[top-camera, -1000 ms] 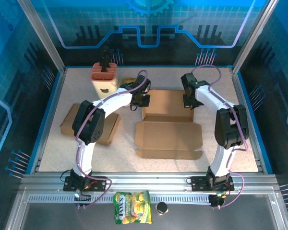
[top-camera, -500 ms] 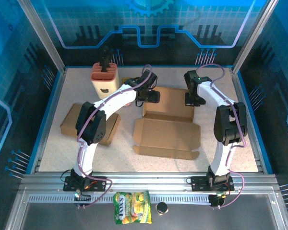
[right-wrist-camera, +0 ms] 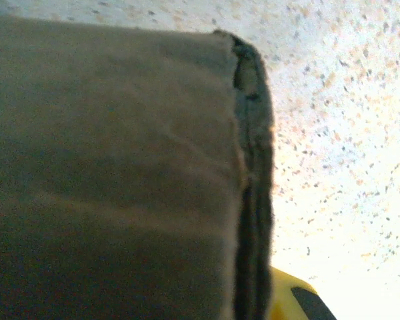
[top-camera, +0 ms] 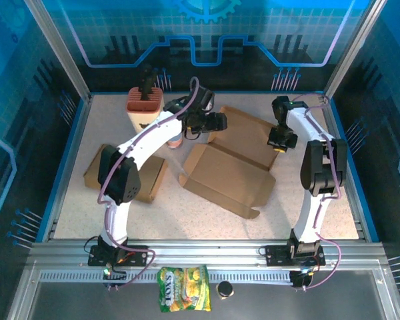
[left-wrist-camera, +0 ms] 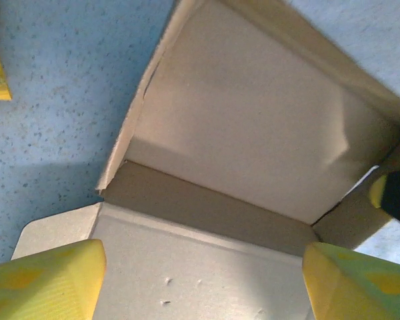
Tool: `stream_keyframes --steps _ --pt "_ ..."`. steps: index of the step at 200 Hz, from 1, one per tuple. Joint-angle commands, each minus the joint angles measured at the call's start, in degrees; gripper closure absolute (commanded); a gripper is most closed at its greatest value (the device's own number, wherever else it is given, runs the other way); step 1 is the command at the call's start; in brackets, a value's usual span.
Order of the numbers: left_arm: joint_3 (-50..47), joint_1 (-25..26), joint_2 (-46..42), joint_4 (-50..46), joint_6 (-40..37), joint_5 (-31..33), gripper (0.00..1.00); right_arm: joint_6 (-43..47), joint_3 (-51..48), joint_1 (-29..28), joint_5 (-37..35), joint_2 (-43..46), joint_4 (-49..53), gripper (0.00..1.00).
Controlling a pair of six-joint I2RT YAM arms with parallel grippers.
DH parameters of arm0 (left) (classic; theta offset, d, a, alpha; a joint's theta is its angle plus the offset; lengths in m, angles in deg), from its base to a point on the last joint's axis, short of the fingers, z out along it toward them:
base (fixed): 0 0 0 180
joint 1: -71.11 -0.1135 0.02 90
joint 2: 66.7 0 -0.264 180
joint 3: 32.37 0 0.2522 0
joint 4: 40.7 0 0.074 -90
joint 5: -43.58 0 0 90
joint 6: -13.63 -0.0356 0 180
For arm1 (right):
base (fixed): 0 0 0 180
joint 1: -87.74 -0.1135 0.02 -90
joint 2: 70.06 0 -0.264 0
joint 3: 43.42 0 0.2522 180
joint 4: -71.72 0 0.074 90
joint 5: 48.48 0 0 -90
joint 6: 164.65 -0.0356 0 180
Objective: Fold the paper box
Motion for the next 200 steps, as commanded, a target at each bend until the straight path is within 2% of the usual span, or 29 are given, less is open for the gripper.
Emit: stream_keyframes --steps 1,39,58,70,97,131,168,200 --pt "4.3 -0.8 -0.7 -7.7 -2.6 -3.4 0.22 -3.9 0.6 0.8 2.4 -3.9 4.9 1.00" --pt "-2.2 -1.0 -7.7 -9.9 -4.2 2.2 0.25 -10.2 -1.9 2.8 6.7 -2.4 5.0 1.00" --pt "-6.3 -1.3 -10.7 -14.6 -1.3 1.6 0.25 -14.4 -5.4 5.4 12.4 -1.3 3.3 1.00" --pt "-11.6 -1.1 -13.5 -14.8 1.4 -1.4 0.24 -16.3 -7.5 7.2 17.5 -1.2 1.6 1.00" --pt "-31.2 0.0 -22.9 -1.5 10.7 -9.9 0.22 -18.7 -9.8 9.5 25.5 -1.8 -0.2 1.00" --pt "-47.0 0.6 -28.5 15.2 19.0 -12.2 0.21 -19.2 -10.4 10.4 28.6 -1.2 -0.9 1.00" --pt "-52.5 0.6 -26.0 29.7 21.5 -11.6 0.21 -19.5 -11.5 10.7 30.1 -1.4 -1.5 1.00" --pt "-50.6 0.9 -23.2 26.1 20.9 -10.3 0.27 -19.9 -12.2 10.9 29.9 -0.6 -1.7 1.00"
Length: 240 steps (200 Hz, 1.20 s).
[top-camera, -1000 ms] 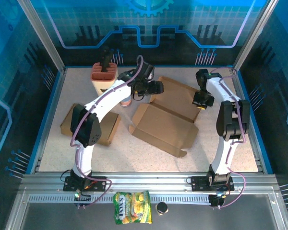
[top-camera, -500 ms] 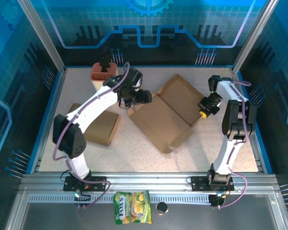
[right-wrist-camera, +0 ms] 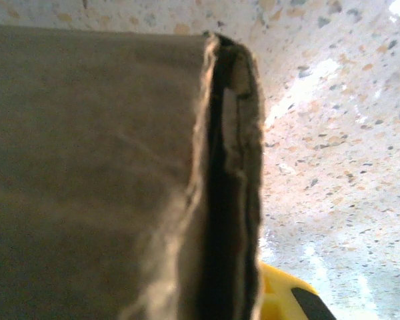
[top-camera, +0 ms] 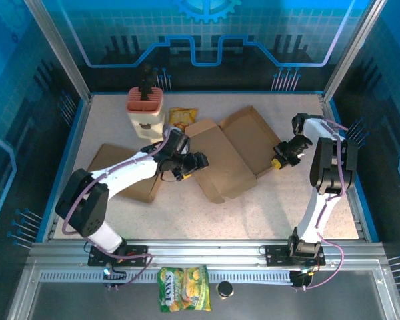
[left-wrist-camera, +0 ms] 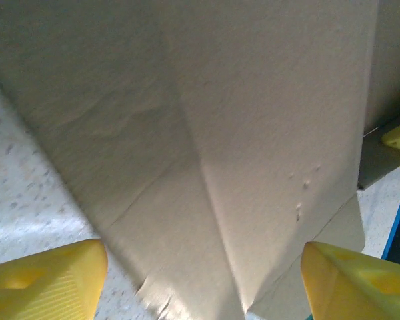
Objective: Fold the paper box
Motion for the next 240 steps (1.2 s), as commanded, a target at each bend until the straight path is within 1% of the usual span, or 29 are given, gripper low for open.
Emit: stream_keyframes --steps 1,14,30,39,53,68,74,80,90,103,117,134,142,151,171,182,199,221,232,240 --pt "0.6 0.3 1.2 3.5 1.3 0.0 0.28 -1.0 -0.9 0.6 0.3 -0.6 -1.4 1.00" --pt "-0.6 0.5 0.4 4.6 1.2 0.8 0.31 -1.0 -1.0 0.7 0.4 -0.4 -1.5 1.00" --pt "-0.1 0.5 0.8 3.4 0.7 1.6 0.36 -1.1 -1.4 0.7 0.5 -0.2 -1.6 1.00" --pt "-0.2 0.6 0.7 3.8 0.6 1.7 0.41 -1.2 -1.7 0.6 0.4 0.0 -1.9 1.00" --pt "0.2 0.6 0.1 3.8 0.4 2.7 0.56 -1.3 -2.2 0.7 0.1 0.4 -1.9 1.00" --pt "2.4 1.0 -0.6 1.2 -1.4 5.2 0.70 -1.8 -3.0 0.5 -0.1 1.3 -2.3 1.00" --pt "3.8 1.0 -0.6 -0.4 -2.5 5.9 0.81 -2.2 -3.6 0.3 0.0 1.8 -2.7 1.00" --pt "5.4 1.1 -0.4 -2.2 -3.5 6.5 0.90 -2.7 -4.3 0.3 0.5 2.4 -3.3 1.00" --pt "8.3 1.0 0.3 -5.5 -5.5 7.6 1.00 -3.6 -5.4 -0.2 1.2 3.4 -4.0 1.00" --pt "12.3 1.0 1.1 -9.9 -8.1 9.0 1.00 -4.8 -6.6 -1.0 2.1 5.0 -4.8 0.99" --pt "16.8 1.0 2.1 -14.3 -11.5 10.3 1.00 -5.9 -7.9 -2.1 3.0 7.1 -5.9 0.85" --pt "23.3 0.9 4.1 -21.3 -16.9 10.4 1.00 -7.2 -8.8 -3.6 3.7 10.0 -6.3 0.63" --pt "26.5 1.0 5.2 -24.6 -19.8 10.1 1.00 -7.4 -9.0 -4.3 4.0 11.6 -6.4 0.54" --pt "30.3 0.9 6.5 -28.3 -22.9 9.8 1.00 -7.2 -8.4 -5.3 4.0 13.3 -6.1 0.46" --pt "38.2 1.0 9.4 -36.2 -29.9 10.3 1.00 -4.8 -4.7 -8.3 2.3 16.5 -2.7 0.35" --pt "41.9 0.9 10.6 -39.5 -33.4 11.3 1.00 -3.3 -2.3 -10.1 0.6 18.2 -0.2 0.32" --pt "47.7 1.0 13.1 -44.7 -38.0 13.6 1.00 -1.9 0.0 -12.9 -1.6 21.1 1.9 0.31" --pt "55.5 1.1 16.9 -50.9 -43.0 17.9 1.00 -1.8 1.6 -15.3 -3.4 24.7 1.8 0.36" --pt "59.4 1.2 18.8 -53.6 -45.5 20.8 1.00 -2.5 2.9 -16.4 -3.8 26.1 1.2 0.42" --pt "61.8 1.6 19.9 -55.0 -47.2 23.6 1.00 -3.5 4.0 -17.1 -3.8 26.9 0.5 0.45"
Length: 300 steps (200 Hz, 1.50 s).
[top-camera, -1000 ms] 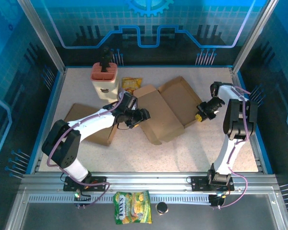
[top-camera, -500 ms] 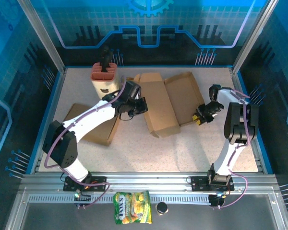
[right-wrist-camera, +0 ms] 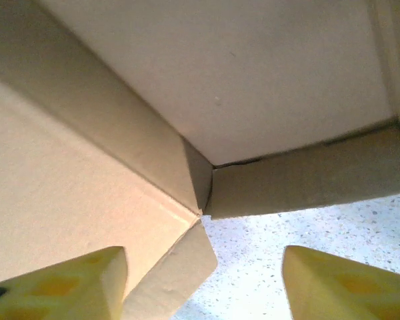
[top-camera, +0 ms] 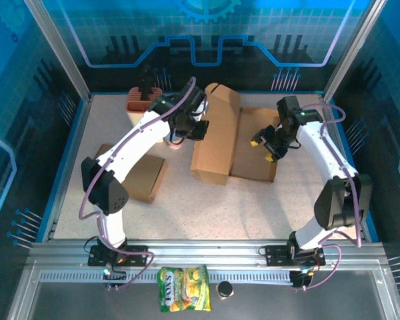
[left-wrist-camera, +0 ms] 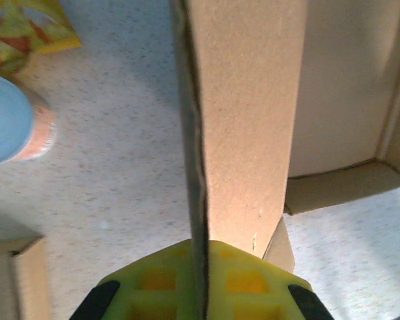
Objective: Fold the paper box
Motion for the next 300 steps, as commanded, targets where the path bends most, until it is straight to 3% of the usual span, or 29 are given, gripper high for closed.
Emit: stream_keyframes --steps 1,24,42,77,119,150,171,207,244,278,300 --pt "7.3 0.6 3.3 -10.3 -9.6 8.8 1.00 -0.9 3.3 -2.0 -2.3 2.9 1.6 0.45" --pt "13.6 2.4 6.1 -13.0 -16.0 16.5 1.00 -6.4 7.5 -4.7 -3.1 4.8 -2.0 0.49" --pt "16.6 4.3 7.0 -12.6 -22.4 19.6 1.00 -13.4 10.8 -6.8 -4.5 5.4 -4.7 0.45" --pt "16.8 8.3 6.9 -8.1 -31.4 25.8 1.00 -29.4 15.1 -8.5 -8.2 5.2 -8.0 0.46" --pt "16.3 13.4 7.9 -4.1 -39.9 32.8 1.00 -38.9 23.4 -8.6 -9.2 2.7 -11.0 0.40" --pt "16.3 15.4 8.9 -2.0 -42.2 35.7 1.00 -40.0 31.1 -8.5 -5.2 -2.6 -4.6 0.38" --pt "16.4 16.0 9.2 -0.6 -43.8 36.9 1.00 -39.8 31.0 -8.7 -3.0 -3.1 -1.0 0.40" --pt "16.8 16.4 9.9 0.3 -44.9 37.5 1.00 -37.4 28.1 -7.9 -10.2 2.8 5.7 0.42" --pt "15.9 16.4 10.0 0.9 -45.1 37.2 1.00 -36.4 24.4 -5.8 -12.5 8.7 6.9 0.42" --pt "15.9 16.6 10.1 2.3 -45.9 36.9 1.00 -37.2 20.9 -5.8 -8.5 7.5 4.4 0.42" --pt "15.4 16.7 9.9 2.5 -46.0 36.7 1.00 -36.4 24.1 -6.1 -7.8 3.9 3.0 0.41"
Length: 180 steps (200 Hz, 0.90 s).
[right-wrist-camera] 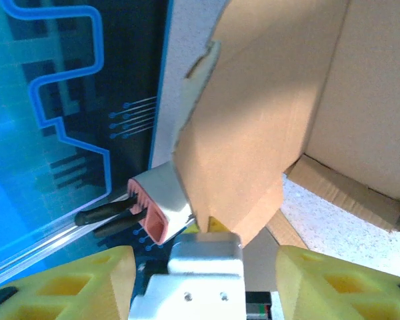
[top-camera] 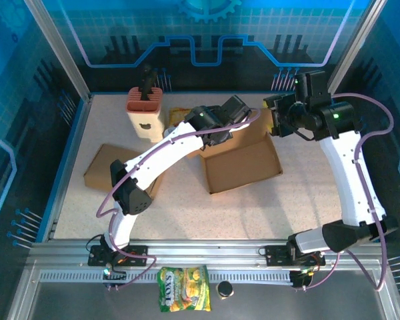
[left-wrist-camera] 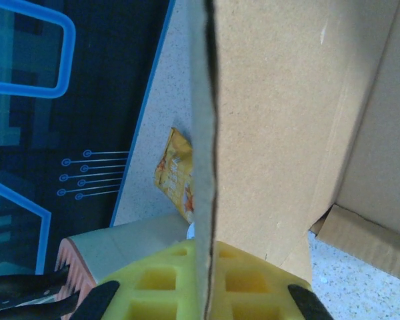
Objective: Fold the paper box
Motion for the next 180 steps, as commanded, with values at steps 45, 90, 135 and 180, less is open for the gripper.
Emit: stream_keyframes --steps 45,90,135,180 --pt "-0.9 0.9 0.3 2.3 -1.3 1.2 1.00 0.5 5.3 -2.1 1.8 -10.0 -1.2 0.43" --pt "-1.2 0.8 0.2 3.1 -1.1 1.1 1.00 -1.3 2.8 -3.5 2.3 -10.8 -3.5 0.83" --pt "-4.4 -1.4 -6.7 9.1 11.4 -6.4 0.35 -8.4 -8.3 0.2 7.2 -6.3 -12.5 1.00" --pt "-36.4 -9.5 -29.3 30.2 27.8 -26.4 0.16 -14.1 -13.4 6.1 13.2 -4.4 -16.3 1.00"
